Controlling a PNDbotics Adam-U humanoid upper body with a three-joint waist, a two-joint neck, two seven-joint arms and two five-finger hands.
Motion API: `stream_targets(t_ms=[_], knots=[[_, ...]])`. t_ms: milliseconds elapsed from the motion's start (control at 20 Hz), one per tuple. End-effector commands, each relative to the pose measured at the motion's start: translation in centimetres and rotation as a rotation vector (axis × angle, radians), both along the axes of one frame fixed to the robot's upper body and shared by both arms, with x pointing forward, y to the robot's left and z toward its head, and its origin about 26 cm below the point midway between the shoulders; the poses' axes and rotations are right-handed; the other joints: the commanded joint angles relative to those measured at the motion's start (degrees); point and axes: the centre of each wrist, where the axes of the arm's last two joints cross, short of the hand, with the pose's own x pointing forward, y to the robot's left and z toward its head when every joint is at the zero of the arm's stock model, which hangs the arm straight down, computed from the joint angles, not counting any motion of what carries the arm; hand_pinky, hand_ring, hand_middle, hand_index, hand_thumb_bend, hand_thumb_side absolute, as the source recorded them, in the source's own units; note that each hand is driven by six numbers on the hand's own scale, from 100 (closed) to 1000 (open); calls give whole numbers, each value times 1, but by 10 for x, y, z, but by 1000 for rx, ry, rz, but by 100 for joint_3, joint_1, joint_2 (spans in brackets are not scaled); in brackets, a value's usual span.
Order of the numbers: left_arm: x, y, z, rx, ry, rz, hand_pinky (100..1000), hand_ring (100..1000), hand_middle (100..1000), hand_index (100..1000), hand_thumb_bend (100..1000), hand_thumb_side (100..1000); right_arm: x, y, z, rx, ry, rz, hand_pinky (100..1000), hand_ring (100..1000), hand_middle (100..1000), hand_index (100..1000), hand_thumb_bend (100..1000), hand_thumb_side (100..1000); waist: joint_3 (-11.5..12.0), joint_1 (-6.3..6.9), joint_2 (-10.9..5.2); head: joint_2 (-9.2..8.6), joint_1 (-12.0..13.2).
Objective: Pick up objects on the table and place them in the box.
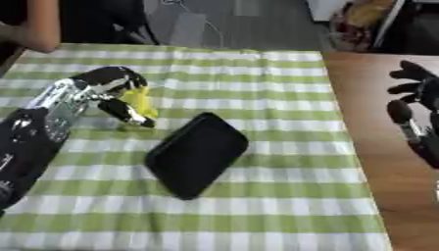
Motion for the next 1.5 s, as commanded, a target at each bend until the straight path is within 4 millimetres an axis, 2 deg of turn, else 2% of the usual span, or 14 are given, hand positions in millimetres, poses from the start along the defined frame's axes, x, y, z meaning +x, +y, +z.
stream_targets(t_ms=[50,650,850,1000,1050,1150,1200,1250,1300,1350,1400,1450,1500], knots=[[5,4,13,42,-6,-10,639,705,742,871,987,563,1,-3,10,-16,-26,5,584,685,772,939,671,967,-1,6,-50,-101,80],[8,11,12,57,12,5,642,704,734,863,987,560,1,-3,11,-16,-24,8,585,685,772,939,672,964,10,-4,-33,-115,98],[7,12,7,59,38,16,636,676,711,855,945,545,1,-2,11,-15,-24,8,585,685,772,939,672,963,5,-8,-29,-120,101],[7,12,4,63,46,22,587,603,651,837,806,516,1,-2,11,-14,-24,8,585,685,772,939,672,962,2,-7,-24,-116,105],[7,12,4,63,43,24,556,571,620,820,694,493,1,-2,11,-14,-24,8,585,685,772,939,672,963,1,-7,-22,-115,106],[7,12,3,63,35,28,515,526,588,797,569,468,1,-3,11,-14,-24,8,585,685,772,939,672,962,-1,-7,-22,-113,106],[7,12,3,63,31,31,505,517,580,792,537,464,1,-3,11,-14,-24,8,585,685,772,939,672,962,-1,-7,-22,-113,105],[7,12,2,63,26,33,454,477,549,768,368,449,1,-2,11,-14,-24,8,585,685,772,939,672,962,-1,-7,-23,-114,107],[7,12,2,63,21,35,445,471,544,763,338,449,1,-2,11,-14,-24,8,585,685,772,939,672,962,-1,-7,-24,-116,108],[7,12,3,61,7,38,358,392,489,706,100,493,1,-2,11,-14,-24,8,585,685,772,939,672,963,0,-7,-26,-117,108],[7,11,4,56,-11,42,358,392,489,706,100,493,1,-2,11,-14,-25,8,585,685,772,939,672,963,0,-8,-27,-119,107],[7,11,5,49,-37,47,268,304,431,644,100,560,1,-2,11,-14,-25,8,586,685,772,939,672,963,1,-9,-29,-120,106],[7,10,6,41,-68,52,211,252,394,606,100,525,1,-2,11,-15,-25,8,586,685,772,939,672,962,1,-10,-29,-121,106]])
